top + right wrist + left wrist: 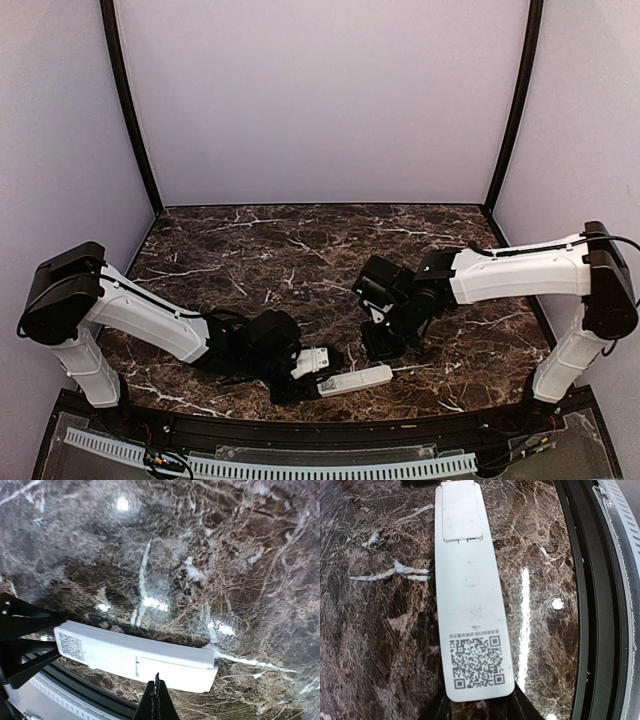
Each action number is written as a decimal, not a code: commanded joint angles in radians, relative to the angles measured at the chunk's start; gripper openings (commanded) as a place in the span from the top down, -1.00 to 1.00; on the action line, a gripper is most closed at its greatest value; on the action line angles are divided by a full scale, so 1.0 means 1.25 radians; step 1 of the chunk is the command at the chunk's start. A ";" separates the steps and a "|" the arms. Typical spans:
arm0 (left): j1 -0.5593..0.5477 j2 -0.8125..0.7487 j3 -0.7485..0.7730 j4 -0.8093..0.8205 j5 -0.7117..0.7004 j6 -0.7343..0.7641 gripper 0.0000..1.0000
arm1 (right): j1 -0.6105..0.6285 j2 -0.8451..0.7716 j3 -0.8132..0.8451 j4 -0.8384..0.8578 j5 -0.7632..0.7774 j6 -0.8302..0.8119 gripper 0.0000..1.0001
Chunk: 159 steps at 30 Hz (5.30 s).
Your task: Load the batteries into the remote control
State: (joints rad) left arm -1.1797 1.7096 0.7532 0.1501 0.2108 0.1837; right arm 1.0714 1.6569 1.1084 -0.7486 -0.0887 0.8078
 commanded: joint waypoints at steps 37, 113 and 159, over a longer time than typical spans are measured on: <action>0.004 0.023 0.005 -0.037 0.016 0.004 0.30 | 0.014 0.153 0.026 -0.134 0.123 0.043 1.00; 0.052 -0.654 -0.084 -0.229 -0.477 -0.338 -0.71 | 0.118 0.196 0.129 0.129 -0.044 -1.048 -0.79; 0.045 -0.446 0.090 0.300 0.032 -0.211 -0.64 | 0.025 -0.248 0.109 0.878 -0.329 -0.471 0.67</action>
State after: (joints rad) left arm -1.1213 1.1320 0.8127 0.4503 0.2581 -0.0441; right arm 1.0870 1.3735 1.2556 0.2546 -0.5022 0.1905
